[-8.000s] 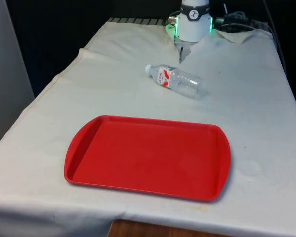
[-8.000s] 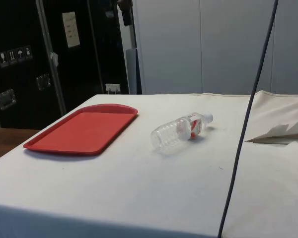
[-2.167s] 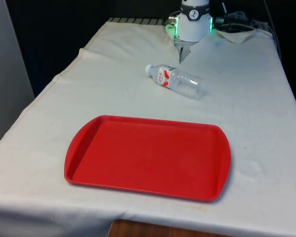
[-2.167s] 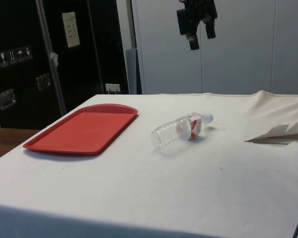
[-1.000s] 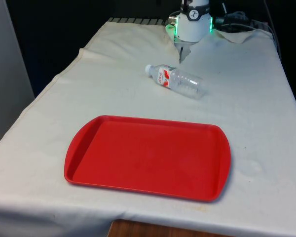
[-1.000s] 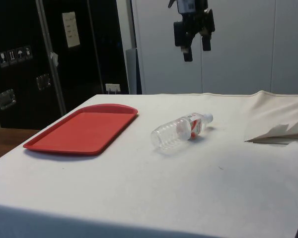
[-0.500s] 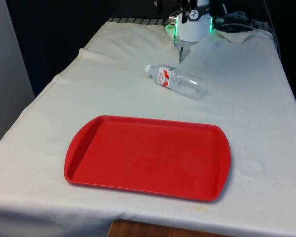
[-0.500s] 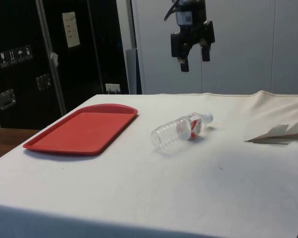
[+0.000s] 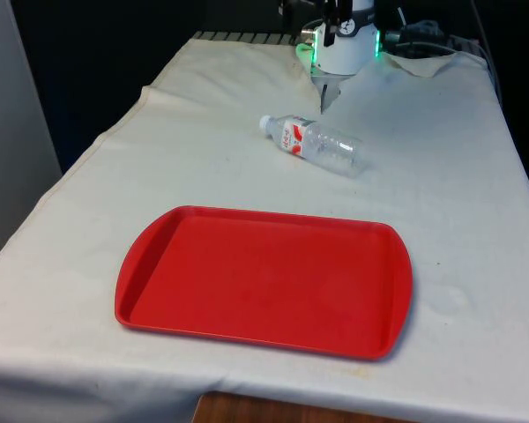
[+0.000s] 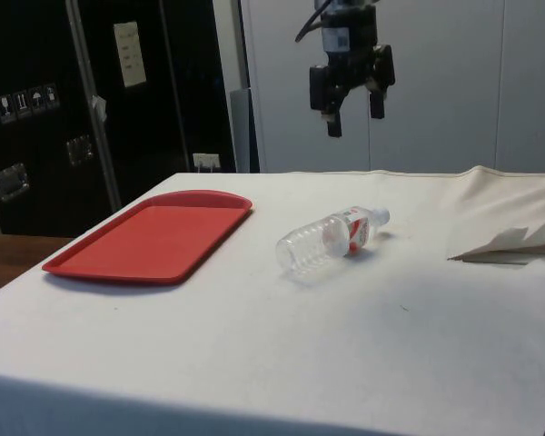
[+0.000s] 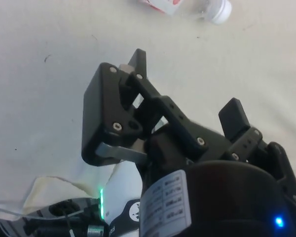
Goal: Place the bottle upright on the tray.
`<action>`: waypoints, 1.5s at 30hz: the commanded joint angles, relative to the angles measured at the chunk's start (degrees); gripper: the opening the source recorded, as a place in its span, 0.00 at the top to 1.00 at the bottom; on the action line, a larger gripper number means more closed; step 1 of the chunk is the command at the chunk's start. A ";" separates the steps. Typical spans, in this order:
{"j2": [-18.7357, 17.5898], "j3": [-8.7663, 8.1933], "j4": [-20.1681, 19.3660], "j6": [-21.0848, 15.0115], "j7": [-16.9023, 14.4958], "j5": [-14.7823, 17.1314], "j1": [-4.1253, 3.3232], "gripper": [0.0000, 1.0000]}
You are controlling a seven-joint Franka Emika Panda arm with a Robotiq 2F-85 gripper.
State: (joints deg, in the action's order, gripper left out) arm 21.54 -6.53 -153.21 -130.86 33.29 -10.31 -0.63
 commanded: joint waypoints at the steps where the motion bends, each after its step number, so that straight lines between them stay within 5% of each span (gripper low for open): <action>1: -0.29 0.17 -0.23 -1.26 1.26 -0.34 0.29 0.00; 24: -2.64 -0.11 -1.55 -5.16 8.14 0.00 0.06 0.00; 45: -6.53 -0.11 -2.41 -9.57 17.65 -0.29 0.34 0.00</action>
State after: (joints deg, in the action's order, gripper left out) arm 15.01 -6.70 -155.33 -139.57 50.42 -10.31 -0.57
